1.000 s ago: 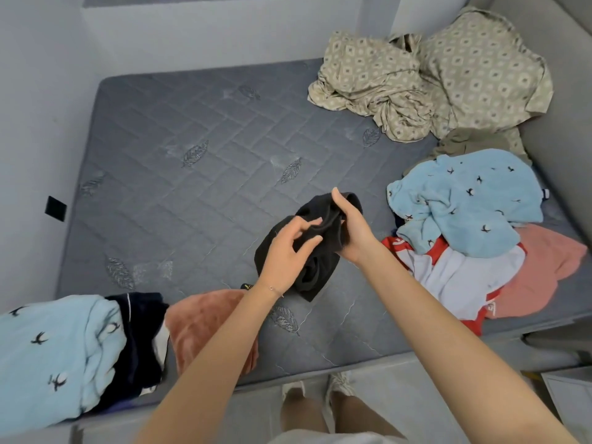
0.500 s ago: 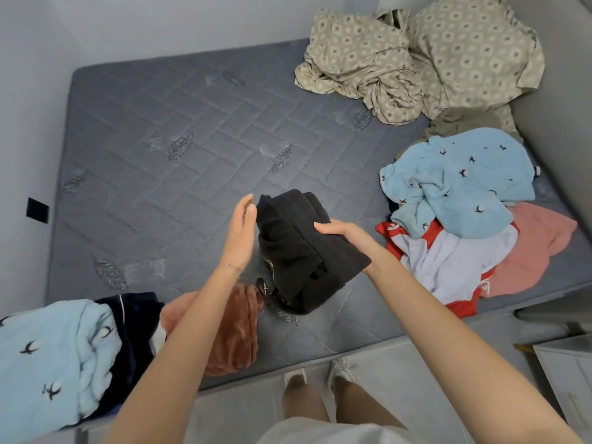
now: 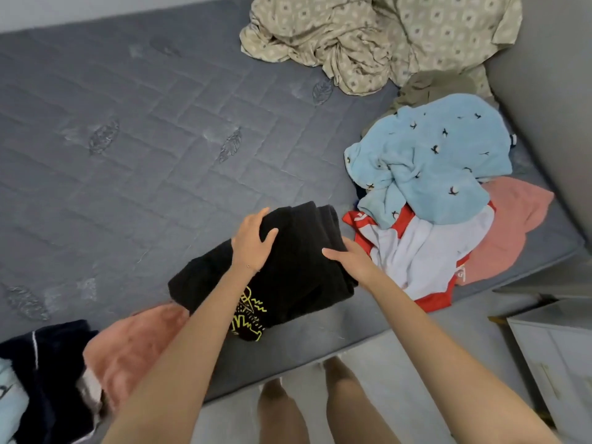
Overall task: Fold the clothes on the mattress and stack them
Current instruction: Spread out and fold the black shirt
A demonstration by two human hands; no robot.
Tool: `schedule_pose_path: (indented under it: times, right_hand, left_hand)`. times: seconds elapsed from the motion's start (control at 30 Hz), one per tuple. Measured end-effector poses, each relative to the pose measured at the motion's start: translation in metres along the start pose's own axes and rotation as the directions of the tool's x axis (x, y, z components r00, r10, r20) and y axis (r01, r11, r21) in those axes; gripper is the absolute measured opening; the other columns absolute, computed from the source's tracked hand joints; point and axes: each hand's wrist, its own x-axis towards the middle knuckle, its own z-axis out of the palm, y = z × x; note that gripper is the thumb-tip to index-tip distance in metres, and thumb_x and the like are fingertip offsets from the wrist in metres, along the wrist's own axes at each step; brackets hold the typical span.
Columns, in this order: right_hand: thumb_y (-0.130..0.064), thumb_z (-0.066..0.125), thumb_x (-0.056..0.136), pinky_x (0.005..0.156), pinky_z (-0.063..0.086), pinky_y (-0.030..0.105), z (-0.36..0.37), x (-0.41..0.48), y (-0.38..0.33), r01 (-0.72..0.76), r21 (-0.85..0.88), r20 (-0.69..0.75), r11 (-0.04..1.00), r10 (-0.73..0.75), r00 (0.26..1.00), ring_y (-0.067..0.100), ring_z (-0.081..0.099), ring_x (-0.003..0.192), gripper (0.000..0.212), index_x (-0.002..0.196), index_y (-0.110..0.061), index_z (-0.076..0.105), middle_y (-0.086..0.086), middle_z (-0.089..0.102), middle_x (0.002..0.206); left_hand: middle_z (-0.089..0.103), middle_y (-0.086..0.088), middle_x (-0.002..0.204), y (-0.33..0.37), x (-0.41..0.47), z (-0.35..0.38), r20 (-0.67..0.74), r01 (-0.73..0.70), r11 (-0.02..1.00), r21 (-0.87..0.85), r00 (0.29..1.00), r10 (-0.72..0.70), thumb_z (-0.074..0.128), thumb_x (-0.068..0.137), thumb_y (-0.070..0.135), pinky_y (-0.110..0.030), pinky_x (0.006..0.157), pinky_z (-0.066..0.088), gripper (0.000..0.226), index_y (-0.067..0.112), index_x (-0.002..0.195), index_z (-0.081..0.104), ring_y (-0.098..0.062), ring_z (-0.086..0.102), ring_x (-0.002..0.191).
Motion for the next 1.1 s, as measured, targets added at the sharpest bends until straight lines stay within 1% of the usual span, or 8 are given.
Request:
schedule_pose_path:
  times: [0.17,0.27,0.37,0.43,0.6,0.77,0.93,1.1]
  right_hand:
    - [-0.019,0.059,0.096,0.092,0.038,0.028,-0.023,0.064,0.058,-0.036,-0.080,-0.233,0.996,0.016,0.972,0.028,0.053,0.124,0.040,0.135,-0.010,0.052,0.007,0.059,0.130]
    - [-0.022,0.059,0.096,0.107,0.039,0.037,-0.046,0.094,0.079,-0.080,-0.214,-0.304,0.974,0.012,0.953,0.031,0.051,0.126,0.044,0.138,-0.012,0.050,0.009,0.057,0.135]
    - [-0.017,0.057,0.095,0.104,0.042,0.035,-0.060,0.117,0.092,-0.078,-0.319,-0.366,0.944,-0.047,0.930,0.032,0.054,0.122,0.042,0.136,-0.010,0.048,0.011,0.058,0.131]
    - [-0.017,0.061,0.093,0.109,0.039,0.038,-0.061,0.126,0.094,-0.048,-0.378,-0.380,0.925,-0.107,0.919,0.030,0.049,0.129,0.053,0.142,-0.011,0.043,0.010,0.053,0.139]
    - [-0.024,0.066,0.091,0.120,0.024,0.039,-0.035,0.136,0.095,0.108,-0.638,-0.207,0.762,-0.305,0.930,0.025,0.029,0.145,0.069,0.152,-0.016,0.034,0.008,0.034,0.157]
    - [-0.032,0.066,0.092,0.121,0.020,0.041,0.023,0.145,0.095,0.258,-0.773,0.044,0.579,-0.357,0.933,0.026,0.017,0.149,0.073,0.154,-0.023,0.028,0.005,0.027,0.160]
    - [-0.037,0.064,0.093,0.123,0.011,0.045,0.072,0.155,0.095,0.375,-0.810,0.207,0.451,-0.378,0.902,0.024,0.006,0.151,0.076,0.155,-0.029,0.021,0.001,0.017,0.163]
    - [-0.037,0.064,0.092,0.122,0.004,0.045,0.116,0.166,0.093,0.414,-0.808,0.269,0.418,-0.363,0.892,0.023,0.001,0.152,0.079,0.156,-0.031,0.017,0.000,0.011,0.164]
  left_hand:
    - [0.034,-0.004,0.154,-0.035,-0.001,0.082,0.127,0.083,0.988,0.128,0.987,-0.099,0.051,0.099,0.030,-0.048,0.117,0.024,0.052,0.023,0.148,0.035,-0.021,0.027,0.144]
    - [0.024,-0.004,0.159,-0.055,-0.003,0.114,0.133,0.167,0.976,0.142,0.973,-0.186,0.049,0.100,0.030,-0.048,0.119,0.017,0.054,0.026,0.150,0.030,-0.020,0.018,0.147]
    - [0.016,-0.003,0.161,-0.069,-0.001,0.137,0.103,0.234,0.960,0.156,0.962,-0.252,0.047,0.101,0.031,-0.047,0.120,0.010,0.055,0.027,0.152,0.026,-0.021,0.009,0.149]
    - [0.013,-0.003,0.162,-0.076,0.000,0.146,0.073,0.270,0.951,0.152,0.956,-0.284,0.047,0.100,0.031,-0.048,0.120,0.008,0.057,0.028,0.152,0.024,-0.021,0.006,0.149]
    - [0.005,-0.003,0.163,-0.095,-0.006,0.146,-0.034,0.345,0.924,0.162,0.938,-0.345,0.048,0.100,0.030,-0.047,0.119,0.000,0.061,0.029,0.153,0.020,-0.021,-0.001,0.150]
    - [0.000,-0.013,0.162,-0.139,-0.022,0.120,-0.162,0.525,0.847,0.088,0.846,-0.507,0.048,0.099,0.034,-0.046,0.121,0.006,0.068,0.021,0.155,0.011,-0.028,-0.002,0.150]
    - [0.002,-0.013,0.162,-0.182,-0.023,0.094,-0.228,0.454,0.878,0.155,0.881,-0.415,0.043,0.101,0.035,-0.045,0.121,0.006,0.064,0.021,0.155,0.011,-0.030,0.000,0.149]
    - [0.025,-0.015,0.157,-0.221,-0.011,0.075,-0.201,0.472,0.880,-0.054,0.858,-0.472,0.049,0.100,0.029,-0.042,0.120,0.019,0.067,0.011,0.154,0.015,-0.029,0.021,0.145]
